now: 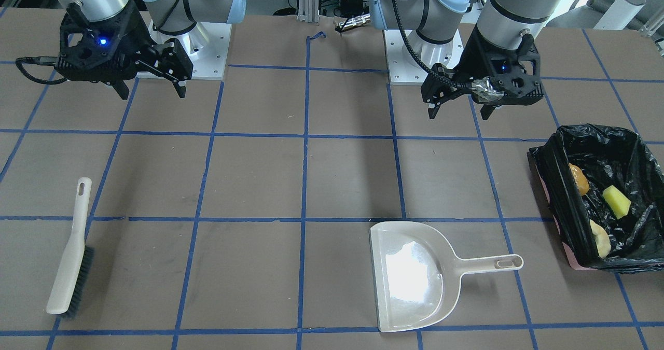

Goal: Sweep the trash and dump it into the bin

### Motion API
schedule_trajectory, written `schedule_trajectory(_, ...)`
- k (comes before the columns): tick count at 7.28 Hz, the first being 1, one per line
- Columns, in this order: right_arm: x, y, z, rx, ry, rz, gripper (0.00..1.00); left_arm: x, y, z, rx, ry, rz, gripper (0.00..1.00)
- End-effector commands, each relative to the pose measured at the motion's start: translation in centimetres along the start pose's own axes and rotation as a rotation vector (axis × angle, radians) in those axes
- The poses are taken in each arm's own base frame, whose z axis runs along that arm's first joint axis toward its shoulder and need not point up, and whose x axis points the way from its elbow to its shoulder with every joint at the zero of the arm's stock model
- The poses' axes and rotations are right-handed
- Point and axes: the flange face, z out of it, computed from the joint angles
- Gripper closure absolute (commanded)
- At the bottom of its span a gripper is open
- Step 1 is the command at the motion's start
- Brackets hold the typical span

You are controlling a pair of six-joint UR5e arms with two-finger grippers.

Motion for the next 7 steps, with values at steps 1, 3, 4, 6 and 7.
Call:
schedule_trajectory(1, 0.0, 0.0, 0.0, -0.001, 0.000, 0.000, 0.00, -0.8, -0.1, -0.6, 0.032, -0.003, -0.026, 0.00)
schedule_trajectory(3, 0.0, 0.0, 0.0, -0.001, 0.001, -0.002, 0.00, -0.8, -0.1, -0.7, 0.038, -0.003, -0.023, 0.00)
schedule_trajectory(4, 0.0, 0.0, 0.0, -0.001, 0.000, -0.002, 0.00, -0.8, -0.5, -1.0, 0.069, -0.006, -0.025, 0.00)
schedule_trajectory(6, 0.0, 0.0, 0.0, 0.002, 0.000, -0.002, 0.00, -1.1, -1.6, -0.6, 0.088, -0.028, -0.085, 0.00)
schedule_trajectory(7, 0.0, 0.0, 0.0, 0.002, 0.000, -0.002, 0.00, -0.8, -1.5, -0.6, 0.089, -0.027, -0.099, 0.00)
